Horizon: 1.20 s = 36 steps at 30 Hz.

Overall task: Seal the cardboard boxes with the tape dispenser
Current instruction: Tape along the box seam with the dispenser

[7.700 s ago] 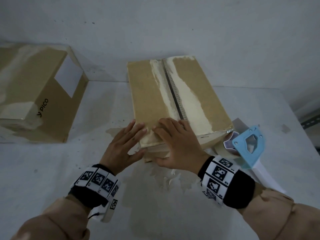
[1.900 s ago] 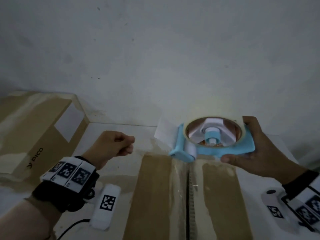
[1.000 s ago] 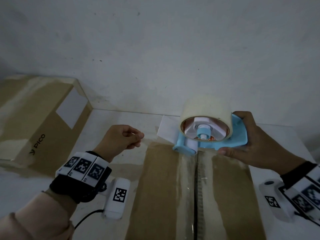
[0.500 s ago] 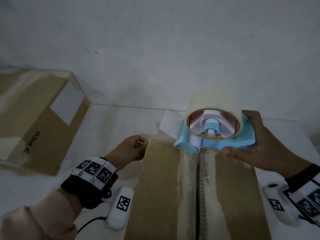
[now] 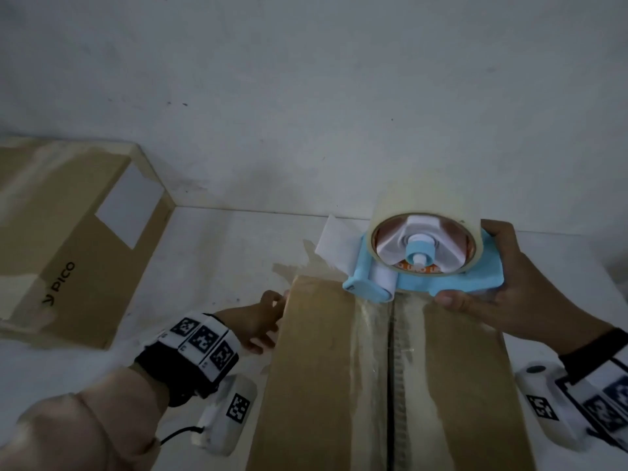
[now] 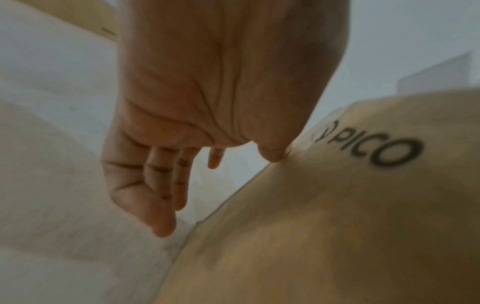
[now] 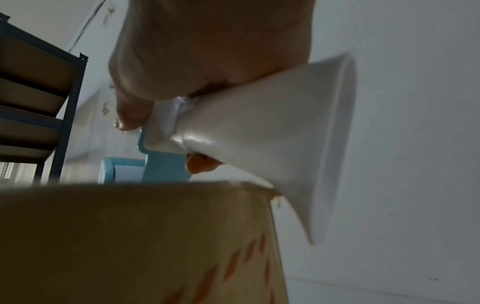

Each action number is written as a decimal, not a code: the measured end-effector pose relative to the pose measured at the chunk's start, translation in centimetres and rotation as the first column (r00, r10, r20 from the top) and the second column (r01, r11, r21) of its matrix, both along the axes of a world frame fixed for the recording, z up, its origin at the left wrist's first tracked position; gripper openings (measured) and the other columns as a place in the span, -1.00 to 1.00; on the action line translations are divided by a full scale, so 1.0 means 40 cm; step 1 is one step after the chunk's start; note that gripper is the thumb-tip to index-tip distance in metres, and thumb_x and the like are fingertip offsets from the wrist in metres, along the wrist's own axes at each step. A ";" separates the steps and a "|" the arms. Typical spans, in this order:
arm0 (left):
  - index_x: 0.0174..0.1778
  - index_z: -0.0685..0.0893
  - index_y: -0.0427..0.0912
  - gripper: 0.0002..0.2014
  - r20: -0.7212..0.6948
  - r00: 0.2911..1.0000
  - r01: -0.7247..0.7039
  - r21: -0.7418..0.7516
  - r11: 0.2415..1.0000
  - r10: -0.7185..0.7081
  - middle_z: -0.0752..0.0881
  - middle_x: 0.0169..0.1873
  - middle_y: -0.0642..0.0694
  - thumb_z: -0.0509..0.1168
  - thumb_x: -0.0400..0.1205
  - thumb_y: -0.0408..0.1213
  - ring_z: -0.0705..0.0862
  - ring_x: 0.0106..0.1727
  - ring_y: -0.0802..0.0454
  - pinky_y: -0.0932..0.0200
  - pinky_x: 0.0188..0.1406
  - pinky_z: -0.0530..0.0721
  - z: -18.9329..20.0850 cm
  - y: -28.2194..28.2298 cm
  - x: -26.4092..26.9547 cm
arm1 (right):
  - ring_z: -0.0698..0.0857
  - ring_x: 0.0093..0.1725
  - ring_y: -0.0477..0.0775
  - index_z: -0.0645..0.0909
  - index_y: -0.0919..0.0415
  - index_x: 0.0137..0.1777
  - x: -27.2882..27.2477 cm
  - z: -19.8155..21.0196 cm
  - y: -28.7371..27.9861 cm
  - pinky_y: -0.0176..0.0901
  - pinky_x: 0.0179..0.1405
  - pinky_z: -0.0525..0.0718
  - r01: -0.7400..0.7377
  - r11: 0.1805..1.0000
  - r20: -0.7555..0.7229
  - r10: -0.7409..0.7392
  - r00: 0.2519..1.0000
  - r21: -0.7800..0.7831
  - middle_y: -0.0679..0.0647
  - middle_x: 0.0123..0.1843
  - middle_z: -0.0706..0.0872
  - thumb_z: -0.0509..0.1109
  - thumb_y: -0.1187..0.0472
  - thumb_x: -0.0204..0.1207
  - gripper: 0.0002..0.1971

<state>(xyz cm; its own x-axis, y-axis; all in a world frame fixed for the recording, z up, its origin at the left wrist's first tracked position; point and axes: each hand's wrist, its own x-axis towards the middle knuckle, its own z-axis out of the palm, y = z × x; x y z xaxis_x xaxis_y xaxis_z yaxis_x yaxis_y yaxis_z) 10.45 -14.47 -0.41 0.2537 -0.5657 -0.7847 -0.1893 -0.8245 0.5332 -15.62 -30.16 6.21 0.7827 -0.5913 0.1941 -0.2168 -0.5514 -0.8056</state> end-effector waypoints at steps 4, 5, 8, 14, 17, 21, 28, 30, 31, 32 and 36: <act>0.20 0.42 -0.08 -0.43 0.163 0.986 0.073 -0.191 0.979 -0.042 0.51 0.18 -0.10 -0.26 0.61 0.23 0.53 0.11 -0.06 -0.03 0.13 0.56 0.085 -0.001 -0.009 | 0.67 -0.08 -0.37 0.13 -0.67 0.16 0.005 0.018 0.012 -0.53 -0.20 0.63 -0.022 1.000 0.014 0.022 1.000 0.007 -0.20 0.03 0.61 0.42 -0.49 0.08 -0.32; 0.09 0.40 -0.08 -0.43 0.211 0.976 0.109 -0.258 0.960 -0.054 0.49 0.07 -0.10 -0.30 0.55 0.26 0.52 0.07 -0.03 0.01 0.09 0.55 0.107 0.003 -0.020 | 0.67 -0.10 -0.42 0.12 -0.67 0.15 0.006 0.021 0.014 -0.58 -0.22 0.60 -0.018 1.000 0.003 0.018 1.000 0.006 -0.23 0.01 0.61 0.42 -0.49 0.08 -0.32; -0.17 0.43 -0.14 -0.47 0.327 0.919 0.301 -0.223 0.927 -0.220 0.51 -0.21 -0.06 -0.10 0.50 0.30 0.51 -0.22 0.04 0.23 -0.24 0.48 0.138 0.020 -0.053 | 0.67 -0.15 -0.40 0.11 -0.67 0.14 0.002 0.027 0.020 -0.52 -0.29 0.62 0.002 1.000 -0.008 -0.002 1.000 -0.009 -0.24 -0.06 0.63 0.40 -0.52 0.06 -0.32; -0.42 0.37 -0.19 -0.55 0.444 0.816 0.475 -0.147 0.868 -0.371 0.39 -0.46 -0.06 0.14 0.62 0.09 0.37 -0.44 0.09 0.32 -0.45 0.31 0.116 -0.003 -0.028 | 0.69 -0.09 -0.11 0.09 -0.61 0.12 0.005 0.042 0.029 -0.04 -0.25 0.69 0.029 0.997 -0.119 -0.037 0.992 -0.066 -0.16 -0.06 0.65 0.39 -0.55 0.00 -0.28; -0.48 0.33 -0.18 -0.53 0.501 0.763 0.524 -0.108 0.845 -0.409 0.36 -0.49 -0.05 0.12 0.64 0.07 0.35 -0.45 0.09 0.29 -0.45 0.28 0.123 -0.027 -0.008 | 0.71 -0.16 -0.08 0.12 -0.42 0.15 0.012 0.058 0.040 0.06 -0.18 0.70 0.029 0.996 -0.168 -0.043 0.985 -0.084 -0.20 -0.10 0.63 0.50 -0.31 0.11 -0.29; -0.43 0.39 -0.21 -0.53 0.563 0.670 0.568 0.032 0.823 -0.484 0.43 -0.43 -0.08 0.10 0.64 0.10 0.40 -0.40 0.07 0.27 -0.41 0.32 0.136 -0.075 0.015 | 0.71 -0.12 -0.05 0.18 -0.29 0.11 0.022 0.074 0.057 0.01 -0.16 0.69 0.053 0.994 -0.218 -0.072 0.973 -0.093 -0.26 -0.12 0.60 0.43 -0.23 0.06 -0.35; -0.35 0.47 -0.25 -0.57 0.688 0.529 0.563 0.153 0.812 -0.496 0.52 -0.34 -0.11 0.18 0.63 0.06 0.48 -0.32 0.03 0.31 -0.43 0.32 0.169 -0.142 0.032 | 0.73 -0.13 0.04 0.05 -0.24 0.21 0.051 0.076 0.074 0.12 -0.14 0.70 0.087 0.991 -0.225 -0.108 0.968 -0.104 -0.01 -0.06 0.70 0.36 -0.30 0.13 -0.28; -0.05 0.58 -0.34 -0.59 0.728 0.500 0.546 0.155 0.823 -0.469 0.63 -0.07 -0.22 0.20 0.63 0.03 0.60 -0.08 -0.07 0.23 -0.23 0.49 0.178 -0.151 0.026 | 0.73 -0.11 0.08 0.08 -0.15 0.26 0.056 0.072 0.074 0.19 -0.11 0.70 0.113 0.991 -0.227 -0.126 0.966 -0.072 0.06 -0.02 0.71 0.40 -0.27 0.16 -0.26; 0.19 0.54 -0.34 -0.55 0.750 0.484 0.539 0.152 0.829 -0.452 0.62 0.14 -0.27 0.20 0.63 0.01 0.60 0.12 -0.14 0.14 -0.01 0.56 0.178 -0.151 0.020 | 0.73 -0.11 0.08 0.09 -0.14 0.24 0.056 0.071 0.077 0.20 -0.10 0.70 0.133 0.989 -0.224 -0.143 0.964 -0.059 0.06 -0.02 0.71 0.45 -0.23 0.20 -0.27; 0.41 0.40 -0.31 -0.48 0.767 0.470 0.537 0.144 0.831 -0.437 0.50 0.36 -0.29 0.19 0.65 -0.03 0.52 0.32 -0.18 0.03 0.22 0.54 0.173 -0.146 0.012 | 0.73 -0.11 0.08 0.09 -0.13 0.23 0.057 0.068 0.080 0.19 -0.08 0.70 0.151 0.987 -0.216 -0.158 0.964 -0.049 0.05 -0.01 0.71 0.49 -0.17 0.24 -0.29; 0.61 0.05 -0.25 -0.37 0.720 0.495 0.642 0.074 0.763 -0.487 -0.04 0.64 -0.22 -0.05 0.66 -0.01 -0.08 0.65 -0.20 -0.34 0.55 0.13 0.131 -0.116 -0.040 | 0.71 -0.10 0.04 0.08 -0.10 0.25 0.058 0.063 0.107 0.07 -0.09 0.71 0.190 0.981 -0.185 -0.196 0.963 -0.049 -0.12 -0.08 0.64 0.46 -0.16 0.24 -0.29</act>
<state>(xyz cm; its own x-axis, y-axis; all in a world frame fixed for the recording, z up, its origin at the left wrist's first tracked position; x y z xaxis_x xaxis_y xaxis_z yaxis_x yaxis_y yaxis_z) 8.86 -19.09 4.82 0.2212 -0.8890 -0.4010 -0.9352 -0.3100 0.1713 -13.31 -25.90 8.71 0.6787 -0.7306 0.0748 -0.4669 -0.5078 -0.7239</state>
